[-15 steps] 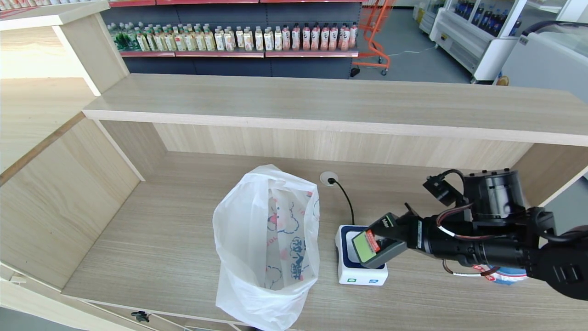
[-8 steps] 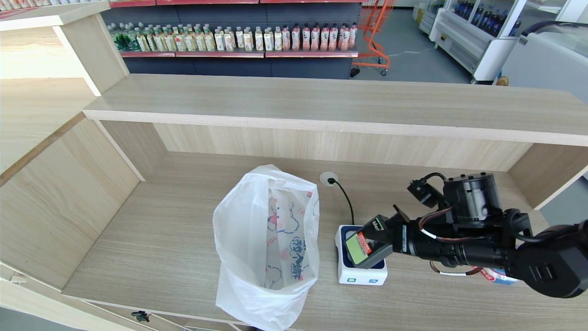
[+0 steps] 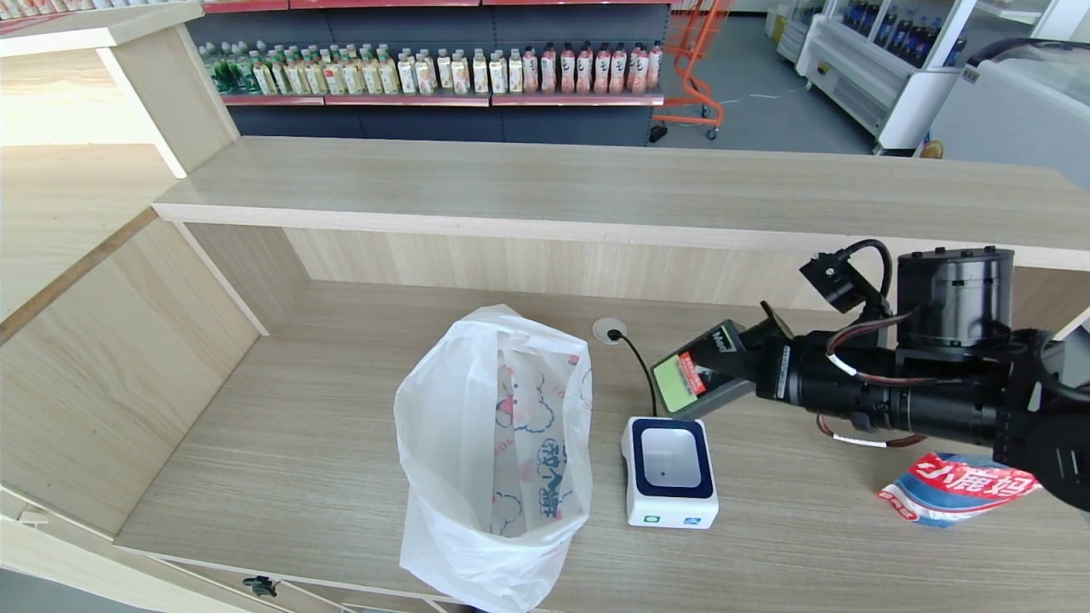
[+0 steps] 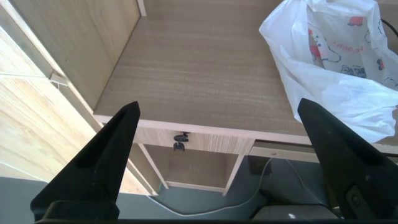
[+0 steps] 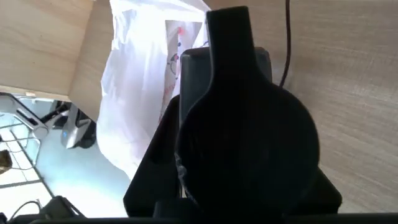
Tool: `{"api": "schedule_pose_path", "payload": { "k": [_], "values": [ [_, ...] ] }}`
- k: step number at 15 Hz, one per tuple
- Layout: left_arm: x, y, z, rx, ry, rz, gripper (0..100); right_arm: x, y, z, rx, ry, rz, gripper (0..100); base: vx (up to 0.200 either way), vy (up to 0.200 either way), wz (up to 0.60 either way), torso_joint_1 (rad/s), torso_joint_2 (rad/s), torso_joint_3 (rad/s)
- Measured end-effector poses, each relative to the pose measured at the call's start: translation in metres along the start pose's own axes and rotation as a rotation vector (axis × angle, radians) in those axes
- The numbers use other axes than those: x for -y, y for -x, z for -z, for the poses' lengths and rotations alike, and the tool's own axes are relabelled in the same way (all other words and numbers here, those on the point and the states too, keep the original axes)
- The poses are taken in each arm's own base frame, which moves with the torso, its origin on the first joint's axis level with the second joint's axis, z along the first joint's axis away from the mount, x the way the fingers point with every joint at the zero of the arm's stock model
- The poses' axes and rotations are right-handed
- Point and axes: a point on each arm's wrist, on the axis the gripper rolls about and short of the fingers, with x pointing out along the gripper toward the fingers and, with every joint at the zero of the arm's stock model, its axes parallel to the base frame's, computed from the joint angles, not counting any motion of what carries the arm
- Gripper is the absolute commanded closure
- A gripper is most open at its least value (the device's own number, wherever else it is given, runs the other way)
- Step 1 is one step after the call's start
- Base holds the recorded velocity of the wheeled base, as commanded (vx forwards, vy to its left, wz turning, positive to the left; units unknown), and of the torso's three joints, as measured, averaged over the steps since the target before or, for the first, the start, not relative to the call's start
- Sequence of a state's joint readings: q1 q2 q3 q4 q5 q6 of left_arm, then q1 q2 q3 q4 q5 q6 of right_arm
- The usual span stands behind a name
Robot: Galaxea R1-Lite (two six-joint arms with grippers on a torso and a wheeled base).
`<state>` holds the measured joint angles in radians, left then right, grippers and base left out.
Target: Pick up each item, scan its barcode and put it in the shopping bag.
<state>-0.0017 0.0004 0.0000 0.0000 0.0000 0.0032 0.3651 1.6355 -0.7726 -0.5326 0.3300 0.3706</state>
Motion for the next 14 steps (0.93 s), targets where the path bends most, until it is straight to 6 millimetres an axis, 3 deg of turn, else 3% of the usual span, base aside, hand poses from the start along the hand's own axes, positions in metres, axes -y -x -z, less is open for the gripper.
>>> {"api": "schedule_pose_path", "payload": {
  "k": [2, 7, 14],
  "values": [
    [0.0, 0.0, 0.0, 0.0, 0.0, 0.0, 0, 0.009, 0.015, 0.0, 0.01, 0.105, 0.059, 100, 0.0, 0.0, 0.0, 0.0, 0.0, 0.0],
    [0.0, 0.0, 0.0, 0.0, -0.001, 0.0, 0, 0.011, 0.039, 0.015, 0.002, 0.103, 0.089, 100, 0.0, 0.0, 0.0, 0.0, 0.0, 0.0],
    [0.0, 0.0, 0.0, 0.0, -0.001, 0.0, 0, 0.0, 0.047, 0.011, 0.035, -0.022, 0.053, 100, 0.0, 0.2, 0.0, 0.003, 0.0, 0.002]
  ]
}}
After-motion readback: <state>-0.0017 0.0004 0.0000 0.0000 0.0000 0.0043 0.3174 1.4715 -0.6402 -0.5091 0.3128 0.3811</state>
